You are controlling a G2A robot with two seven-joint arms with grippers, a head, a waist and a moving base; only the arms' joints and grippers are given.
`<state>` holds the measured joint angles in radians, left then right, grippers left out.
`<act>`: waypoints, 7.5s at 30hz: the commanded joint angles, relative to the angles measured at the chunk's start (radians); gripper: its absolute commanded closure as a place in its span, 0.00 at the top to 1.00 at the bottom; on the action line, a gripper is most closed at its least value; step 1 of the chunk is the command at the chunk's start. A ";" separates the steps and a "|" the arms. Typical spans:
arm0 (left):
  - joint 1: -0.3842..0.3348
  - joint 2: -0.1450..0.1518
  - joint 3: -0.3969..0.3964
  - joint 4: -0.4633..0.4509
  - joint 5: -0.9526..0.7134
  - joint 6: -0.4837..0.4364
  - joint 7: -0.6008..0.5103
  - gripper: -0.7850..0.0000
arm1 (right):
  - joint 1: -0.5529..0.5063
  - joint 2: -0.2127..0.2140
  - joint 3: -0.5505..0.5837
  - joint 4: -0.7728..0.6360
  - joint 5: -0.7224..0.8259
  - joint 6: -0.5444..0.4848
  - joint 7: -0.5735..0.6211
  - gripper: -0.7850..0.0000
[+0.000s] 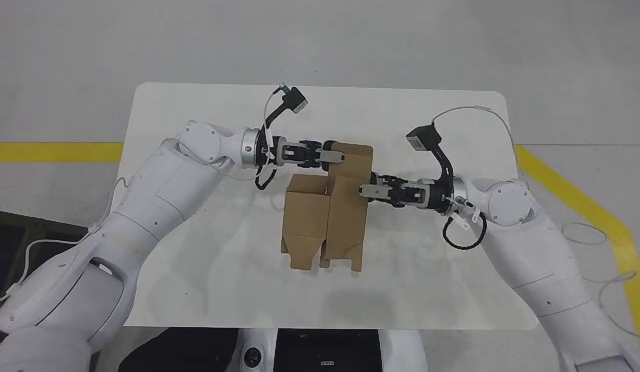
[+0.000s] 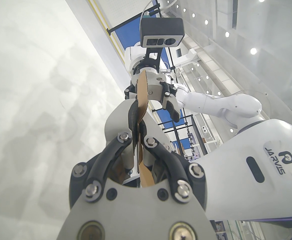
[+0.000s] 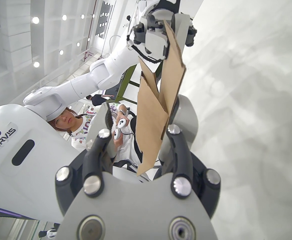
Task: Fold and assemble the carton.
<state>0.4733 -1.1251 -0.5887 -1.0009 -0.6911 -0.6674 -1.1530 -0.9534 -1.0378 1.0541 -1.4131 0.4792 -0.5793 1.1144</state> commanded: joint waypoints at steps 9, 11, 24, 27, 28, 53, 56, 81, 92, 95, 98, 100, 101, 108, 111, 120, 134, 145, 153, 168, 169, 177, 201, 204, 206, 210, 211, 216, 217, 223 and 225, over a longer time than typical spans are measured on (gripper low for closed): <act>0.002 0.004 0.009 -0.020 -0.019 0.006 -0.006 0.00 | 0.018 -0.009 -0.016 0.028 -0.001 -0.002 0.010 0.36; 0.003 0.004 0.010 -0.027 -0.026 0.007 -0.007 0.00 | 0.021 -0.010 -0.019 0.033 -0.001 -0.002 0.011 0.26; 0.006 0.013 -0.007 -0.037 -0.056 0.024 -0.024 1.00 | 0.034 -0.020 -0.027 0.054 0.009 -0.018 0.012 0.00; 0.011 0.016 -0.015 -0.046 -0.065 0.025 -0.025 1.00 | 0.034 -0.022 -0.028 0.057 0.018 -0.016 0.009 0.00; 0.013 0.017 -0.020 -0.040 -0.070 0.023 -0.023 1.00 | 0.034 -0.023 -0.028 0.058 0.020 -0.013 0.007 0.00; 0.035 0.012 -0.123 0.141 0.062 -0.101 0.171 1.00 | -0.128 -0.007 0.165 -0.089 -0.072 0.242 -0.519 0.00; 0.053 0.005 -0.124 0.119 0.072 -0.085 0.201 1.00 | -0.166 -0.008 0.184 -0.128 -0.071 0.262 -0.589 0.00; 0.167 -0.030 -0.177 -0.025 0.055 0.024 0.268 0.20 | -0.277 -0.025 0.225 -0.222 -0.173 0.315 -0.743 0.00; 0.176 -0.048 -0.195 -0.029 0.047 0.030 0.229 0.00 | -0.279 -0.031 0.237 -0.223 -0.203 0.300 -0.730 0.00; 0.176 -0.052 -0.202 -0.026 0.049 0.030 0.222 0.00 | -0.277 -0.033 0.240 -0.223 -0.204 0.291 -0.716 1.00; 0.167 -0.053 -0.217 -0.013 0.059 0.023 0.207 0.00 | -0.270 -0.032 0.249 -0.211 -0.195 0.270 -0.674 1.00; 0.159 -0.051 -0.229 0.002 0.071 0.013 0.184 0.00 | -0.264 -0.031 0.260 -0.196 -0.189 0.248 -0.633 1.00; 0.153 -0.050 -0.236 0.011 0.076 0.006 0.167 0.00 | -0.261 -0.030 0.268 -0.187 -0.185 0.234 -0.613 1.00; 0.104 -0.032 -0.275 0.049 0.091 0.003 -0.003 0.00 | -0.218 -0.018 0.299 -0.094 -0.089 0.122 -0.323 1.00; 0.098 -0.016 -0.288 0.025 0.099 0.034 -0.034 0.00 | -0.169 -0.011 0.299 -0.028 -0.069 0.051 -0.135 1.00; 0.115 0.049 -0.307 -0.094 0.094 0.120 -0.120 0.00 | -0.084 0.004 0.271 0.113 0.070 0.025 0.151 1.00; 0.164 0.126 -0.264 -0.230 0.033 0.184 -0.185 0.00 | 0.011 0.036 0.173 0.183 0.131 0.137 0.264 1.00; 0.152 0.150 -0.191 -0.256 0.023 0.165 -0.165 0.00 | 0.020 0.056 0.075 0.144 0.165 0.135 0.262 1.00; 0.125 0.166 -0.124 -0.245 0.082 0.098 -0.098 0.00 | 0.024 0.075 0.012 0.109 0.178 0.136 0.263 0.85; 0.066 0.197 -0.002 -0.218 0.023 0.049 -0.049 0.00 | 0.062 0.112 -0.093 0.093 0.176 0.091 0.218 0.34; 0.063 0.198 0.004 -0.217 0.020 0.047 -0.047 0.00 | 0.064 0.115 -0.099 0.093 0.180 0.090 0.217 0.31; 0.040 0.210 0.042 -0.210 -0.003 0.033 -0.033 0.00 | 0.082 0.133 -0.140 0.096 0.210 0.074 0.201 0.00; 0.014 0.208 0.061 -0.062 -0.110 -0.081 0.081 1.00 | 0.094 0.158 -0.168 0.194 0.262 -0.011 0.115 0.00; 0.015 0.193 0.062 -0.058 -0.124 -0.082 0.082 1.00 | 0.096 0.157 -0.160 0.193 0.279 -0.008 0.119 0.00; 0.016 0.184 0.062 -0.059 -0.132 -0.081 0.081 1.00 | 0.093 0.157 -0.154 0.183 0.280 -0.008 0.118 0.00; 0.022 0.168 0.059 -0.063 -0.145 -0.078 0.079 1.00 | 0.081 0.155 -0.142 0.173 0.279 -0.015 0.111 0.00; 0.023 0.165 0.057 -0.063 -0.149 -0.078 0.078 1.00 | 0.079 0.154 -0.140 0.172 0.278 -0.018 0.108 0.00; 0.034 0.151 0.046 -0.061 -0.155 -0.074 0.074 1.00 | 0.072 0.146 -0.133 0.178 0.264 -0.004 0.067 0.00; 0.037 0.149 0.043 -0.059 -0.158 -0.072 0.072 1.00 | 0.071 0.144 -0.133 0.176 0.257 0.001 0.058 0.00; 0.053 0.136 0.025 -0.059 -0.163 -0.065 0.066 1.00 | 0.063 0.135 -0.133 0.156 0.221 0.024 0.030 0.00; 0.056 0.132 0.017 -0.063 -0.162 -0.062 0.062 1.00 | 0.061 0.133 -0.132 0.157 0.207 0.030 0.022 0.00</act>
<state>0.5282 -0.9914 -0.5681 -1.0626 -0.8542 -0.7311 -1.0892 -0.8918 -0.9043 0.9213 -1.2572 0.6919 -0.5512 1.1395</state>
